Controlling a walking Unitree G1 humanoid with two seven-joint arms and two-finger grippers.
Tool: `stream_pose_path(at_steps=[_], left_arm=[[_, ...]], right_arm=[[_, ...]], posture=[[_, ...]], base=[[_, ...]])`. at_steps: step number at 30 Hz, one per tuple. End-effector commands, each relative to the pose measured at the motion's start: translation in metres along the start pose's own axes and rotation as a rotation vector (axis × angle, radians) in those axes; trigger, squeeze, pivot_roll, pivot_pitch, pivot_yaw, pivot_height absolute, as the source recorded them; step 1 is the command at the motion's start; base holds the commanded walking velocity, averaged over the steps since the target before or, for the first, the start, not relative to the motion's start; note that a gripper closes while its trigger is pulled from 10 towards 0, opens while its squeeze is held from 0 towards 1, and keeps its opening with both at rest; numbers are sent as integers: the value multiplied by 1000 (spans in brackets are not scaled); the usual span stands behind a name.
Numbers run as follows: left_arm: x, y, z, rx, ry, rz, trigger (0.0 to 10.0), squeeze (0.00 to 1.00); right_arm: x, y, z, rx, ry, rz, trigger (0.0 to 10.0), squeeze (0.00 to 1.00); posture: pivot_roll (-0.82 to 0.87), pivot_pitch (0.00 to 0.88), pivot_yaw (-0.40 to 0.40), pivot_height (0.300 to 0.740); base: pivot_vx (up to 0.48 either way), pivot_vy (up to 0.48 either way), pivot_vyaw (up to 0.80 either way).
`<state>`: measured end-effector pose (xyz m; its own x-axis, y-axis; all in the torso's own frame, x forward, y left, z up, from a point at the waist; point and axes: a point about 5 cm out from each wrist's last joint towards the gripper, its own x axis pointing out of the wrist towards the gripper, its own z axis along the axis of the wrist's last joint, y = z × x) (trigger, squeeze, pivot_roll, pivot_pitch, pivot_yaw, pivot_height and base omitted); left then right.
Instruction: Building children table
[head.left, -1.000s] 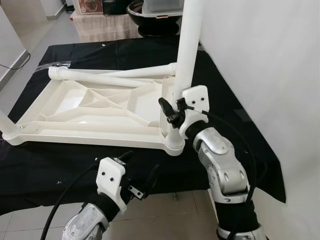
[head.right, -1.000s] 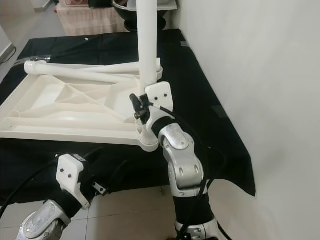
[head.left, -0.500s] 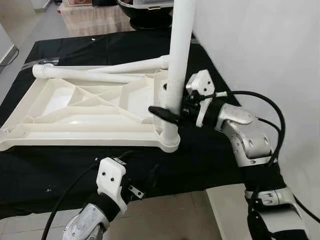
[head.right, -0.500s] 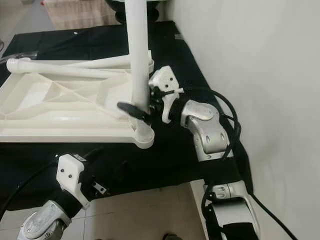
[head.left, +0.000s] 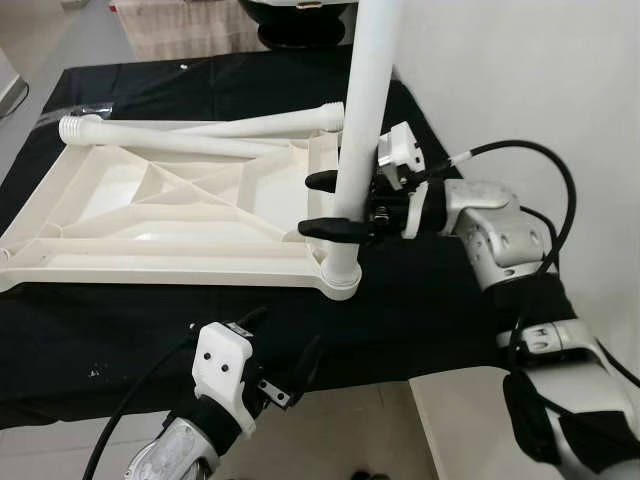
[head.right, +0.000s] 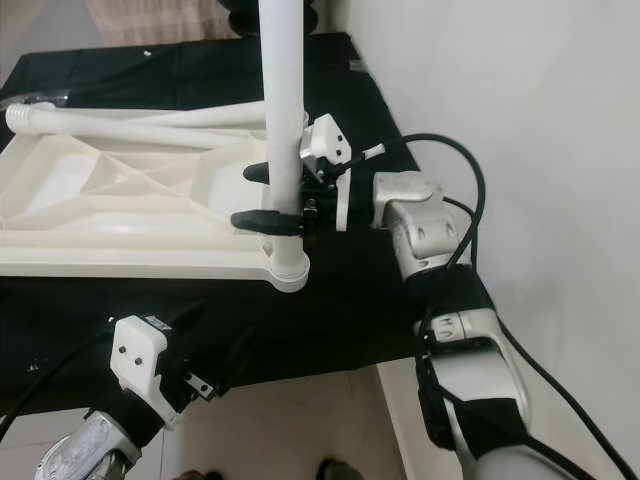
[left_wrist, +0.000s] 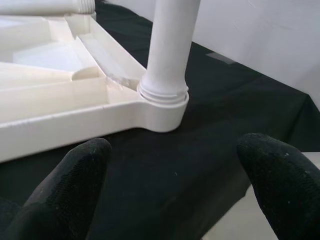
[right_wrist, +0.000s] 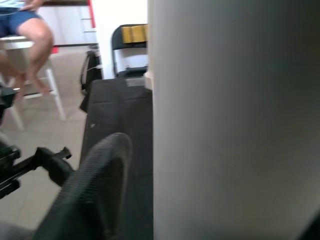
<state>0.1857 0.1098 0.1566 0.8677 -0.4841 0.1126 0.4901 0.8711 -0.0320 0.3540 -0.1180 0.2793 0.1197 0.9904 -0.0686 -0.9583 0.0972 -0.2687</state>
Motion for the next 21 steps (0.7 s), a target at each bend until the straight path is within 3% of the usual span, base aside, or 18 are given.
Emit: stream_pose_path(at_steps=[1,6,11,14,15,17,18,19,20,21], left_arm=[[-2,-3,0,4,14,-1,10000,0],[-2,-4,-1,0,17,-1,10000,0],[-1,-3,-2,-1,15,2,10000,0],[-1,-1,-3,0,16,4,10000,0],[-1,-1,-3,0,16,4,10000,0],[-2,0,-3,1,18,4,10000,0],[-2,0,-3,1,18,4,10000,0],[-2,2,-4,2,20,4,10000,0],[-1,5,-4,3,21,4,10000,0],[-1,5,-4,3,21,4,10000,0]], right_arm=[[1,1,0,-7,-2,54,0,0],[2,4,-6,6,-2,77,0,0],[-3,5,-20,27,13,-69,0,0],[-1,17,-44,101,37,-268,0,0],[-1,17,-44,101,37,-268,0,0],[11,31,-66,198,118,-515,0,0],[11,31,-66,198,118,-515,0,0],[15,42,-81,206,237,-777,0,0],[22,59,-87,224,277,-873,0,0],[22,59,-87,224,277,-873,0,0]], posture=[[66,241,-47,740],[62,237,-47,740],[54,222,-49,740],[47,208,-51,740],[47,208,-51,740],[46,204,-45,740],[46,204,-45,740],[33,204,-31,740],[30,199,-16,740],[30,199,-16,740]], base=[[0,0,0],[0,0,0],[0,0,0],[0,0,0],[0,0,0],[0,0,0],[0,0,0],[0,0,0],[0,0,0],[0,0,0]])
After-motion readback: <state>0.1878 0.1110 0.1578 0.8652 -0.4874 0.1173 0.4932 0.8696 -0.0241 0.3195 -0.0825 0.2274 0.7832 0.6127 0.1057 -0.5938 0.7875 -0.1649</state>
